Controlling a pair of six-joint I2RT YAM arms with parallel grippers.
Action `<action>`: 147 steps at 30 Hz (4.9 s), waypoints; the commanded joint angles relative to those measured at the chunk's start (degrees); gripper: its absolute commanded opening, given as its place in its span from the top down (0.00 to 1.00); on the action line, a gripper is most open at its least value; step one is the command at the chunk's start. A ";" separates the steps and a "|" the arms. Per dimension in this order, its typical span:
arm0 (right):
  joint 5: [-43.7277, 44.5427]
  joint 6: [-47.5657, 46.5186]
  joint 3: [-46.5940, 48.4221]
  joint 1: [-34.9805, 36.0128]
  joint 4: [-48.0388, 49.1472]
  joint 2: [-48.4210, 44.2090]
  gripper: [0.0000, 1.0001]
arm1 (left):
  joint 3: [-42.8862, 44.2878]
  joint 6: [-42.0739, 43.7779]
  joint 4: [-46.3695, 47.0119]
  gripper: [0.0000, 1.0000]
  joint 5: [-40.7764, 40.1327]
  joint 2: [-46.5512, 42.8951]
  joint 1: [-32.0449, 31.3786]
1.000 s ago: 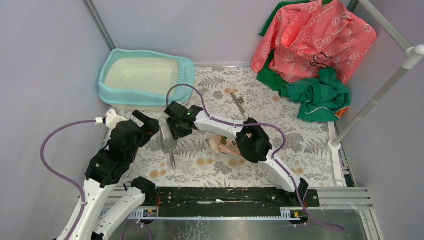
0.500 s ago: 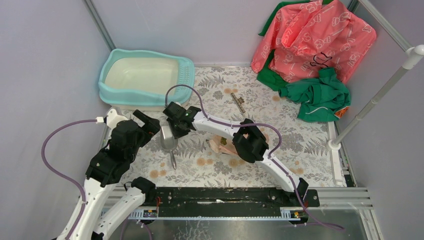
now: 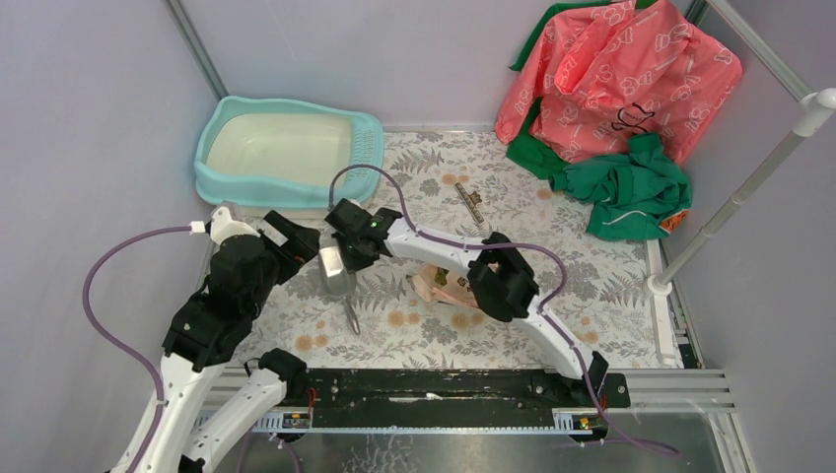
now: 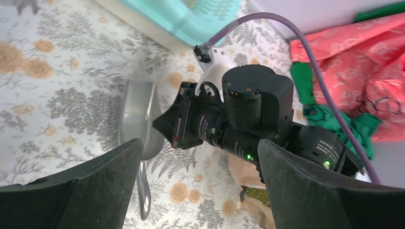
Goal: Fill the litter box with clean litter
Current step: Pick up the spatula from the center of the board.
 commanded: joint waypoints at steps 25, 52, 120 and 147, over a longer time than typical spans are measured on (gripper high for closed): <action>32.21 40.95 -37.01 -21.90 -6.86 -67.00 1.00 | -10.72 -3.59 84.52 0.01 46.61 18.09 -0.36; 12.68 57.54 -52.61 -24.98 9.92 -72.37 1.00 | -13.90 1.63 88.11 0.12 38.54 28.72 -13.34; 15.42 57.51 -58.11 -24.97 12.30 -74.59 1.00 | -9.11 2.80 78.30 0.78 19.49 34.57 -20.62; 14.76 4.70 -62.05 -24.92 6.87 -95.87 0.27 | 10.19 7.63 25.81 0.92 33.47 21.41 -6.99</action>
